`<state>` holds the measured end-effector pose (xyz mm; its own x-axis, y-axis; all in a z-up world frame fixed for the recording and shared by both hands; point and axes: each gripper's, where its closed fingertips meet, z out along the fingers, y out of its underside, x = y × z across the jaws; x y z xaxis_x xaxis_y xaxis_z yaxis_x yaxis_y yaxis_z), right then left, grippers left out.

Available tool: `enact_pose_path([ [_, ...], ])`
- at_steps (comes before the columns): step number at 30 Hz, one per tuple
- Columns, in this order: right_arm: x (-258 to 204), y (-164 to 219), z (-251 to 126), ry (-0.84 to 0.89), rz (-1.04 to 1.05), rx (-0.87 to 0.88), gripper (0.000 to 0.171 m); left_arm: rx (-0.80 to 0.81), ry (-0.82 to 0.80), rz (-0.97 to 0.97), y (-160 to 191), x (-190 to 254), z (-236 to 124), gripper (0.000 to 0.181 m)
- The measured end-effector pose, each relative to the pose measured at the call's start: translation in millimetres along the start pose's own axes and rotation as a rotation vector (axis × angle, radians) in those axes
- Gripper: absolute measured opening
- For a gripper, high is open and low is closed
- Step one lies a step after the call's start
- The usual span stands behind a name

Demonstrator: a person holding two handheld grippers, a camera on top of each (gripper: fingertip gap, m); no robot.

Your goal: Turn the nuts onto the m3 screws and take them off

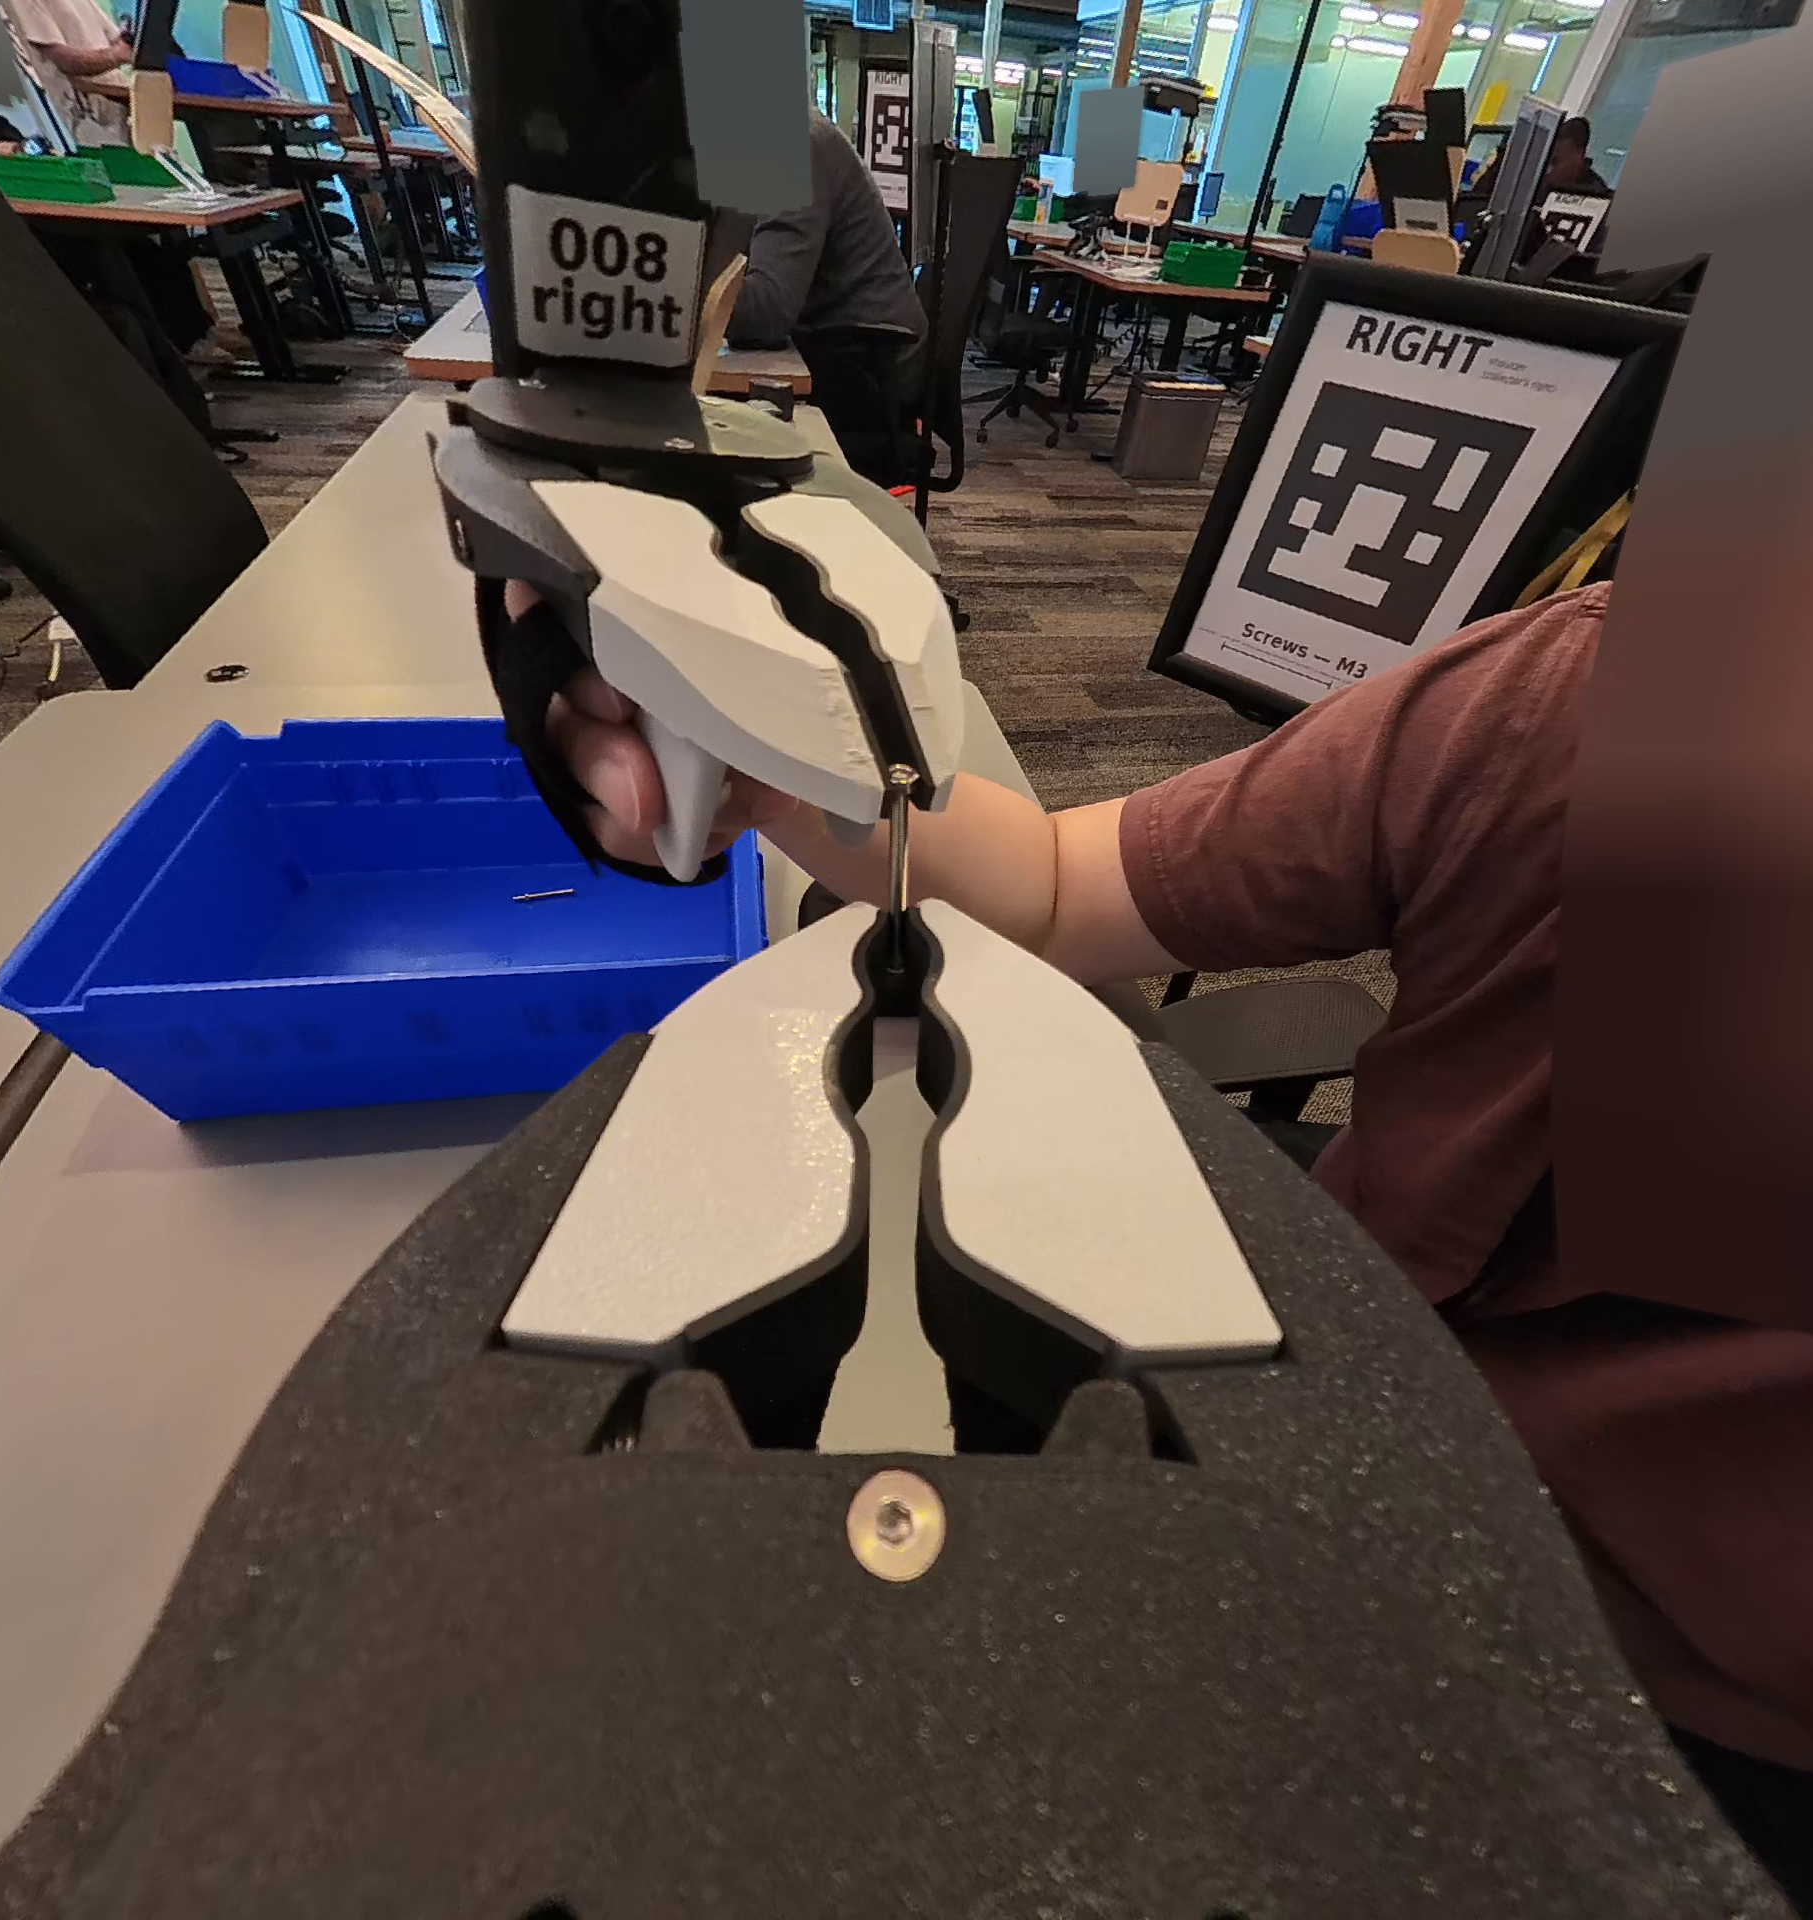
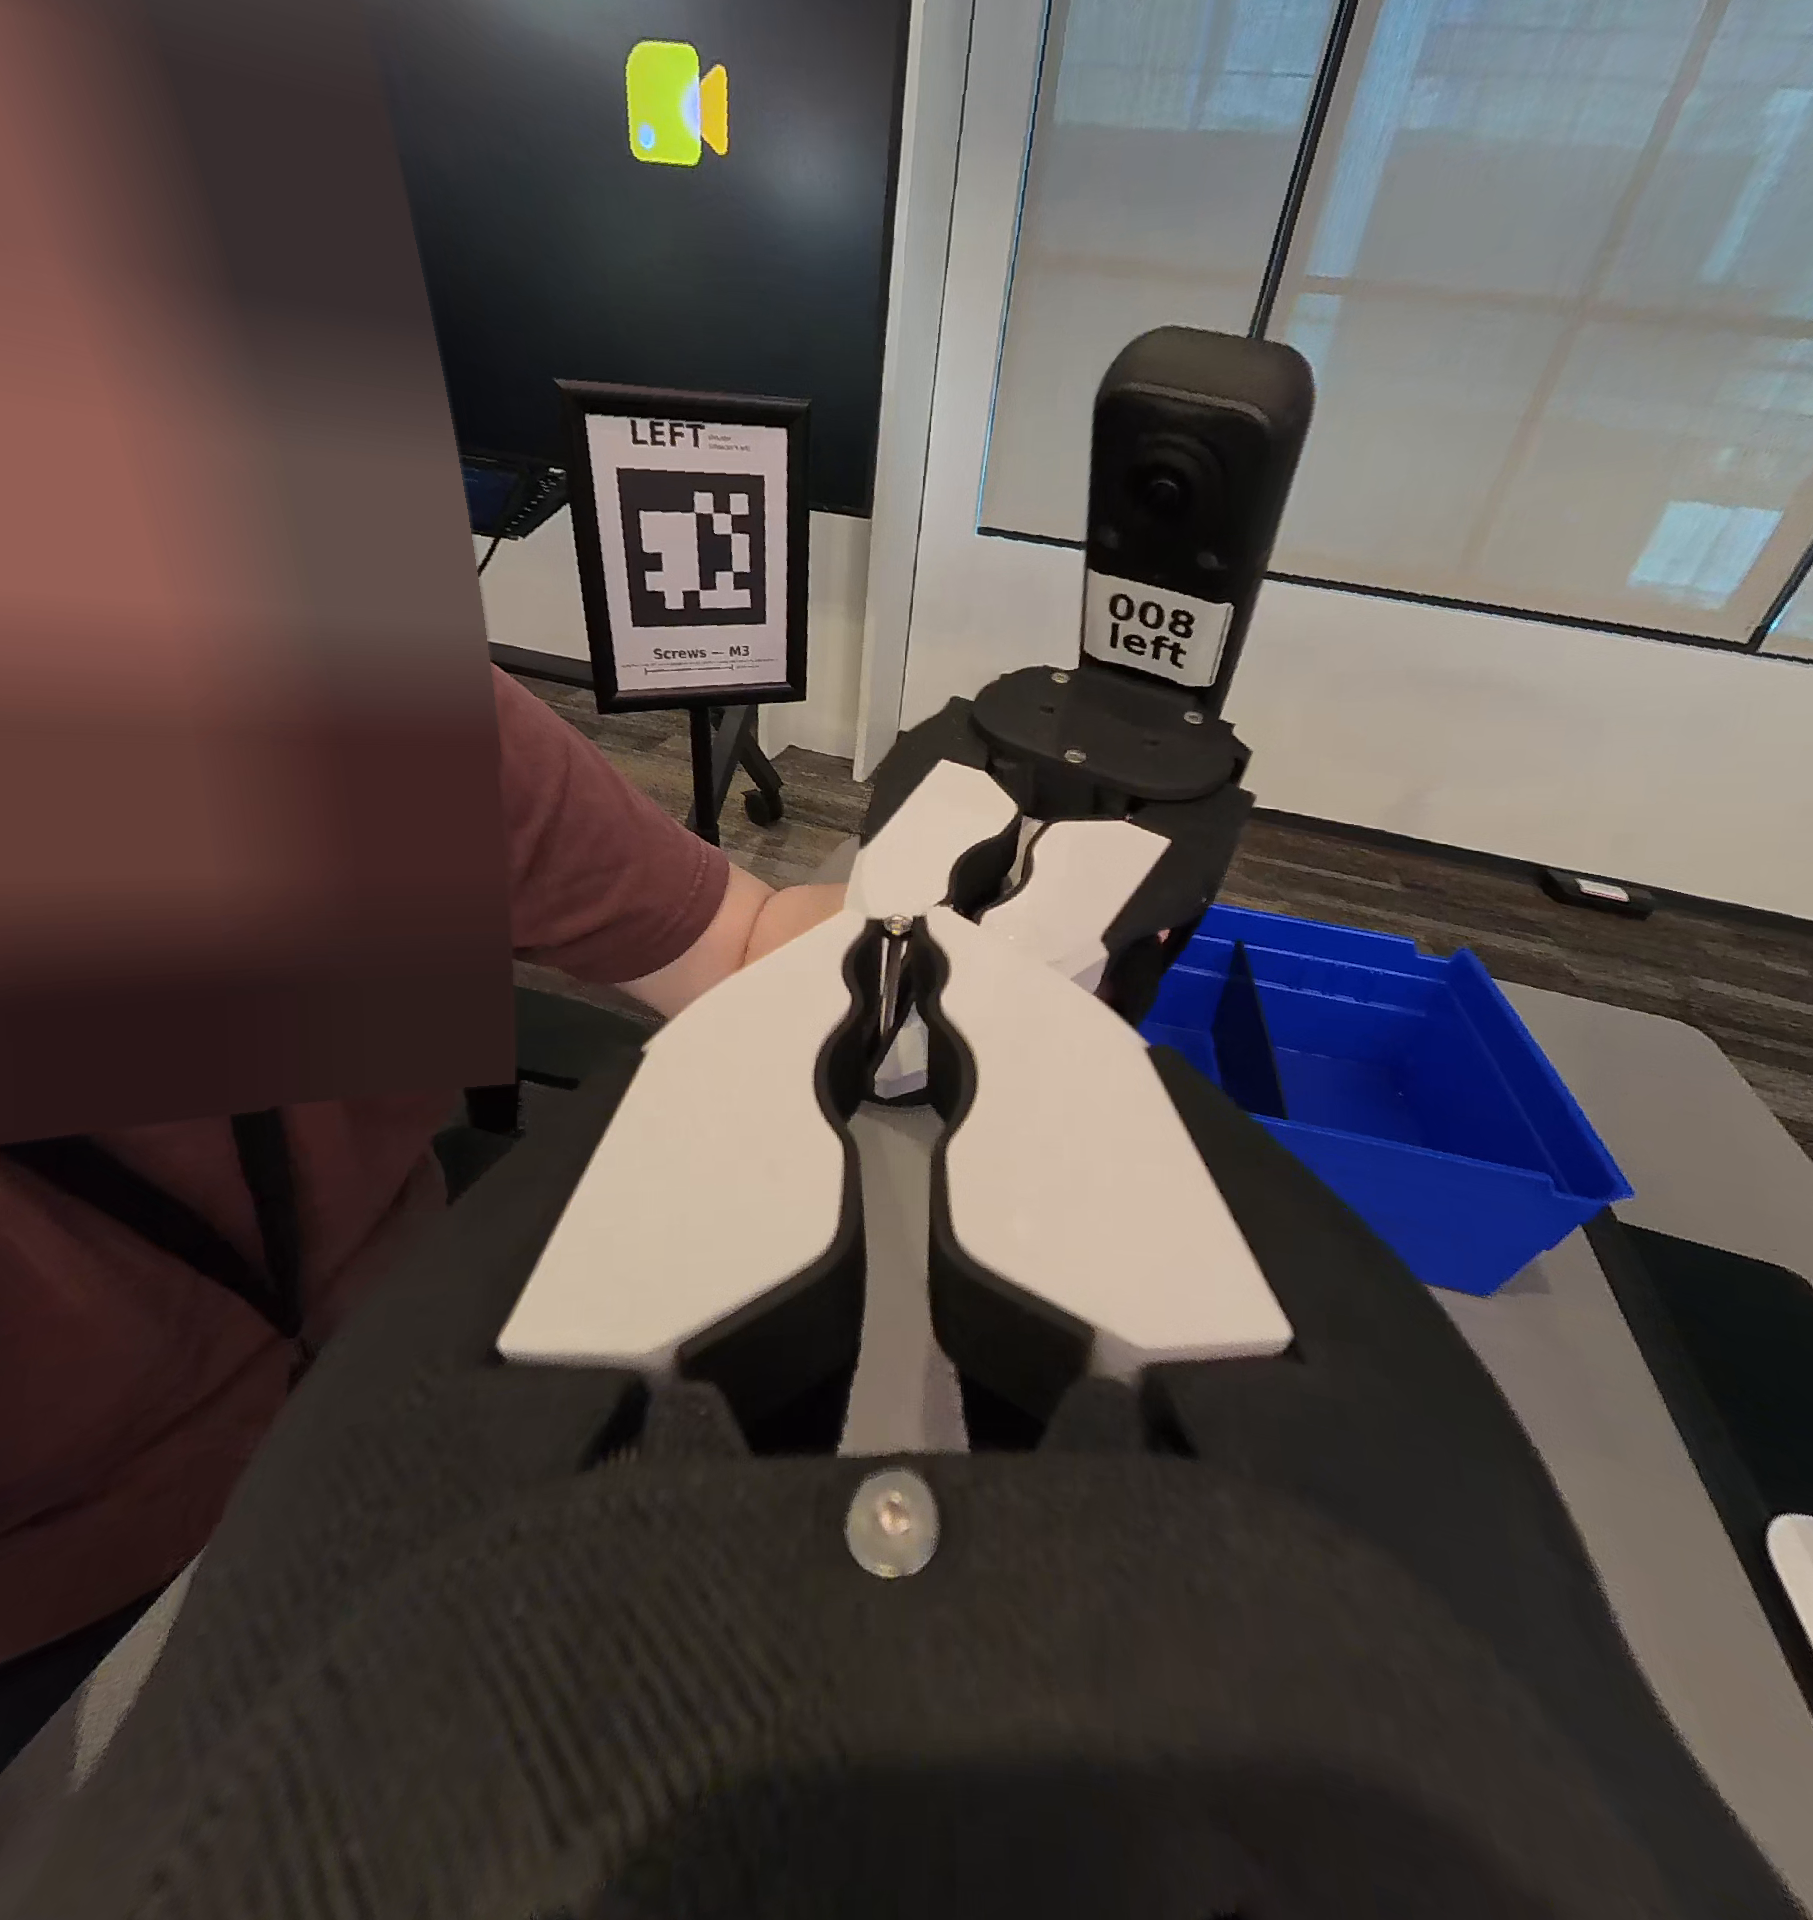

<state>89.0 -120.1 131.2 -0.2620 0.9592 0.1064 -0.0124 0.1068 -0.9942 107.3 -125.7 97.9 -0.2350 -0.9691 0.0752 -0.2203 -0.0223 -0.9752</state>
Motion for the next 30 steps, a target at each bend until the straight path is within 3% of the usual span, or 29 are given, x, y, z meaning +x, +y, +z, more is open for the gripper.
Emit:
enact_pose_path([
  [7, 0.0, 0.7, 0.2, -0.001, 0.0, -0.002, 0.006, -0.002, 0.004, -0.005, 0.7, 0.5, 0.8, 0.002],
  [10, 0.1, -3.4, -0.6, 0.004, -0.006, 0.022, 0.021, -0.001, 0.005, -0.013, 1.1, -0.2, 0.7, 0.002],
  [30, -3.4, -5.6, -3.6, 0.008, -0.03, 0.015, 0.019, 0.033, -0.036, -0.007, -5.7, -5.1, -8.1, 0.002],
])
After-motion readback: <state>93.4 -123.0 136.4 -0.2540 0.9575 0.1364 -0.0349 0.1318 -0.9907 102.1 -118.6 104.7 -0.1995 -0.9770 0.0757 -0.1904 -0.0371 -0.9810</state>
